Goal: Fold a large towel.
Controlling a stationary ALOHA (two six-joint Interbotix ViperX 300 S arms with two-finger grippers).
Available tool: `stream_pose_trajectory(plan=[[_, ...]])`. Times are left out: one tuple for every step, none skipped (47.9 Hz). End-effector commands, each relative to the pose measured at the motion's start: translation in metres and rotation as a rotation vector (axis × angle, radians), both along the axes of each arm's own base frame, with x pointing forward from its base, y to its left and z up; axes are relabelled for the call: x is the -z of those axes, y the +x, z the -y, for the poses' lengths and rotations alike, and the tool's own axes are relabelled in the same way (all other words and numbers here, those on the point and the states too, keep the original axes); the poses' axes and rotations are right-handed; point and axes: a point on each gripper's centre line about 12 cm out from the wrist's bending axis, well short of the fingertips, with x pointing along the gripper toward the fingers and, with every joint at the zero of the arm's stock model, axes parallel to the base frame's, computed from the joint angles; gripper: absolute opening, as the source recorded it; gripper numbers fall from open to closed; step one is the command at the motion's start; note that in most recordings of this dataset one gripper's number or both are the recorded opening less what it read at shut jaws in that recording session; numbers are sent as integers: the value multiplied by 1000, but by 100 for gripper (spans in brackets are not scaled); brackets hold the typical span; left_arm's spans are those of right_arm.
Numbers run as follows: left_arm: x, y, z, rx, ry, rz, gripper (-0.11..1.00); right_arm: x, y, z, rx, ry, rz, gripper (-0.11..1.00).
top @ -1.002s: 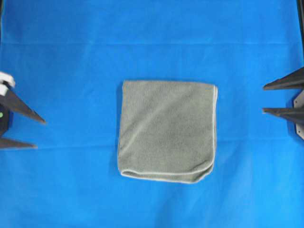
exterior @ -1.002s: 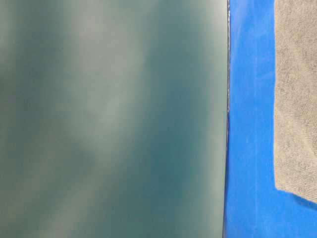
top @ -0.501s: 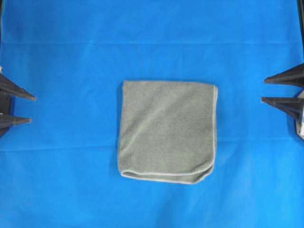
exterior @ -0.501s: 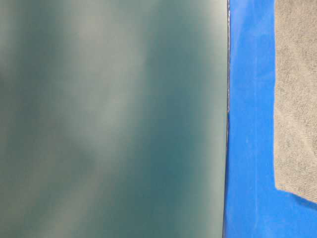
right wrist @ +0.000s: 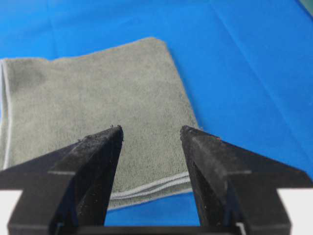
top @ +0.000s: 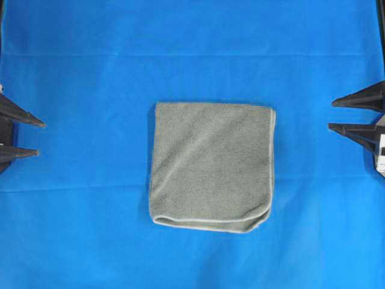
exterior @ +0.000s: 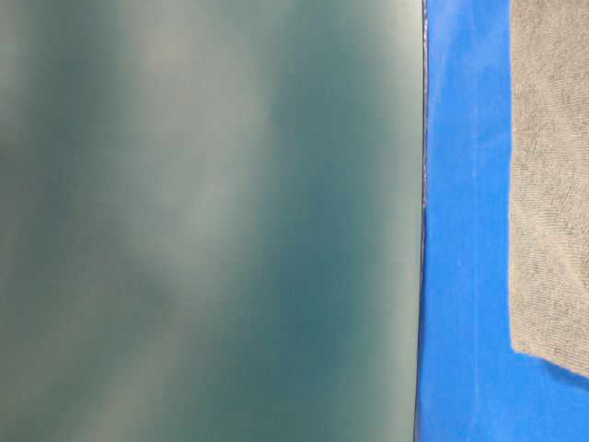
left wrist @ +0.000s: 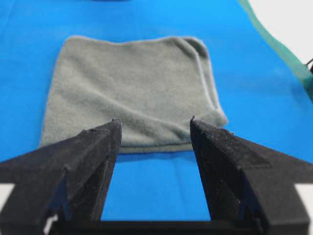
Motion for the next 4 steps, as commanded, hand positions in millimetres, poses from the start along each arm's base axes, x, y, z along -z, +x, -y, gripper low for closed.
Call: stream_pose_trajectory(plan=[[-4,1,0,-2,-4,9,56,-3,2,-1,-1,-7,5,57],[-4,1,0,-2,-6,9,56,-3,2,-1,-1,-7,5,57],[-4,1,0,-2,-4,9,56,-3,2,-1,1,-7,4,57],[-3,1,0,-2,-4,7,56,-4,2,-1,1,-6,6,57]])
